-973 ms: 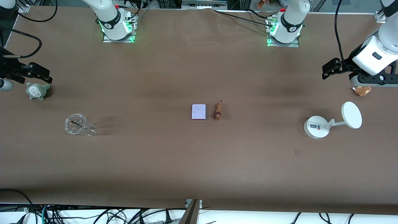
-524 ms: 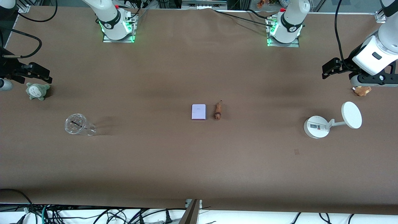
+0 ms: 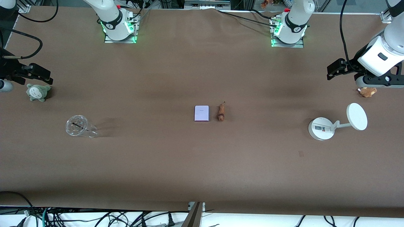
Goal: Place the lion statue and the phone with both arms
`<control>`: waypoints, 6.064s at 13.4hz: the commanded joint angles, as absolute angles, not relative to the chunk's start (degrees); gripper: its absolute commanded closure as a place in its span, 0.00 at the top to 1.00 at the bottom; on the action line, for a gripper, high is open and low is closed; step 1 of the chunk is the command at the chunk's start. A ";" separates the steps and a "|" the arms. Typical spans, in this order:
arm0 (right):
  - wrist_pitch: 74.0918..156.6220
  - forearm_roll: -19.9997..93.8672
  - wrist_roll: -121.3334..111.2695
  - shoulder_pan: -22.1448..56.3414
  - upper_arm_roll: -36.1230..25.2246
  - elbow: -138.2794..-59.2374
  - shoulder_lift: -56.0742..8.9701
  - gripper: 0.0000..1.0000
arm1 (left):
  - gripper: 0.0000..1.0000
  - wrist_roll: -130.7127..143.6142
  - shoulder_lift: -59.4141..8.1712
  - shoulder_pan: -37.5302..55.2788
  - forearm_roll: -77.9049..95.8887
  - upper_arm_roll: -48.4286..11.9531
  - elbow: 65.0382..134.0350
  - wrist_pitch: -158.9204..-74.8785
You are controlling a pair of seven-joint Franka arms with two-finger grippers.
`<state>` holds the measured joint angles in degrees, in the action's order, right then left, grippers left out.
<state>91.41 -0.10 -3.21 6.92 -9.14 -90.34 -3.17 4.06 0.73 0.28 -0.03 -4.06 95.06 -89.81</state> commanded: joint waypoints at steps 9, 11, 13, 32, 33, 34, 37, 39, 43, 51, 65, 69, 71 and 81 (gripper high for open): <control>90.79 -0.18 -3.69 6.33 -8.88 -89.56 -3.34 1.00 | 1.00 3.78 -7.98 7.98 5.36 -8.52 92.99 -93.14; 91.05 0.09 -3.60 6.24 -8.96 -89.47 -3.95 1.00 | 1.00 3.95 -11.32 11.93 5.54 -8.61 92.99 -99.47; 91.05 0.09 -3.69 6.24 -8.96 -89.56 -4.92 1.00 | 1.00 3.96 -15.36 15.10 5.45 -8.70 93.16 -105.35; 93.94 0.62 -2.64 10.18 -8.26 -89.56 -12.21 1.00 | 1.00 23.38 -36.83 31.03 1.69 -8.17 103.71 -149.33; 95.00 0.53 -1.68 11.76 -8.26 -89.56 -12.48 1.00 | 1.00 23.38 -36.91 30.94 0.45 -8.17 103.71 -149.33; 95.36 0.61 0.24 13.17 -8.26 -89.56 -12.65 1.00 | 1.00 23.38 -37.09 30.94 -0.17 -8.17 103.71 -149.33; 98.50 2.10 5.78 18.17 -8.17 -89.56 -16.24 1.00 | 0.10 22.77 -37.18 30.76 -1.23 -8.17 103.62 -149.24; 103.42 3.95 8.77 21.87 -8.17 -89.56 -19.15 1.00 | 0.00 19.62 -36.30 29.89 -1.58 -8.17 103.62 -148.98; 111.78 3.87 16.86 28.90 -8.17 -89.56 -24.60 1.00 | 0.00 17.76 -30.52 26.46 -1.67 -8.44 103.28 -143.21; 123.92 4.04 30.48 39.89 -8.09 -87.02 -34.18 1.00 | 0.01 4.85 -11.88 15.40 -0.97 -8.61 102.48 -104.79; 136.40 3.69 40.61 47.55 -4.92 -80.42 -47.72 1.00 | 0.00 4.48 -29.79 -3.34 -11.34 -7.73 103.80 -124.44; 136.84 3.60 41.13 48.08 -4.75 -80.51 -49.22 1.00 | 0.00 4.39 -29.36 -7.89 -10.55 -9.48 110.03 -133.94; 137.81 3.69 41.40 48.25 -4.75 -80.42 -50.18 1.00 | 0.00 4.48 -29.44 -10.62 -7.49 -12.39 110.04 -134.47; 138.87 3.69 41.66 48.34 -4.75 -80.51 -51.50 0.86 | 1.00 4.48 -23.93 -9.93 -3.95 -13.27 109.08 -128.27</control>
